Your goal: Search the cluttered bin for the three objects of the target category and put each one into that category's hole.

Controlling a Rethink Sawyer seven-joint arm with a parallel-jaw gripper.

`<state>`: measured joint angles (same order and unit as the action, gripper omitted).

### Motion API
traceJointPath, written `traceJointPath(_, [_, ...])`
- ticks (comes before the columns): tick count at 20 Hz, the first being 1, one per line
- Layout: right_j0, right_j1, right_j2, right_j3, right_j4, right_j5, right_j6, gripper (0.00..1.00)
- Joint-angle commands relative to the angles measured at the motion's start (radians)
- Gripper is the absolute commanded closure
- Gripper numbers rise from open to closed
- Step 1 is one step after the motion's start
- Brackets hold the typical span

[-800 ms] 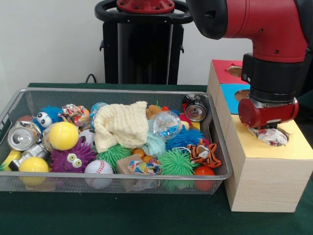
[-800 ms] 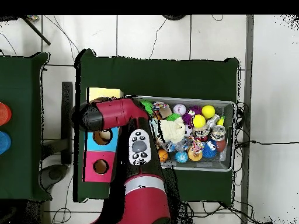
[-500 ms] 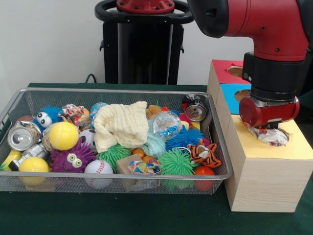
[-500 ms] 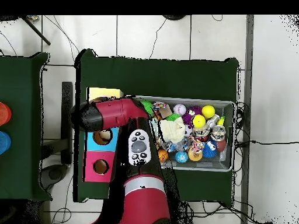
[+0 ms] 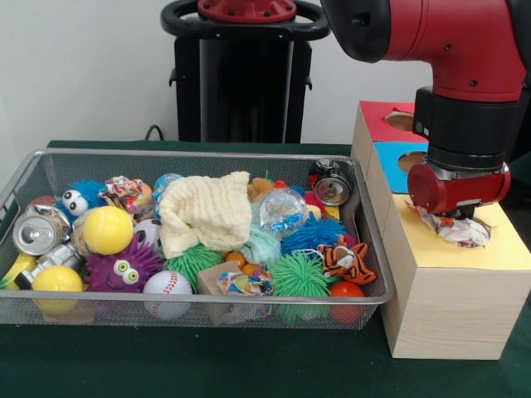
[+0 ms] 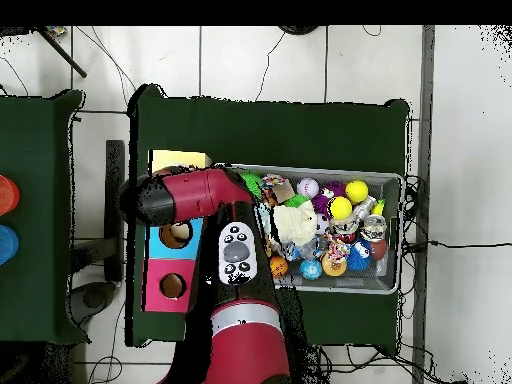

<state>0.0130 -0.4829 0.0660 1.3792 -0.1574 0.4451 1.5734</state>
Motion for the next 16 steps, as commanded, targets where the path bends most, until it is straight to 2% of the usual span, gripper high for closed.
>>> traceJointPath(1, [-0.012,-0.033,0.010,-0.010,-0.027,0.053,0.071,1.00])
traceJointPath(16, [-0.011,-0.063,0.016,-0.019,-0.008,0.108,0.071,1.00])
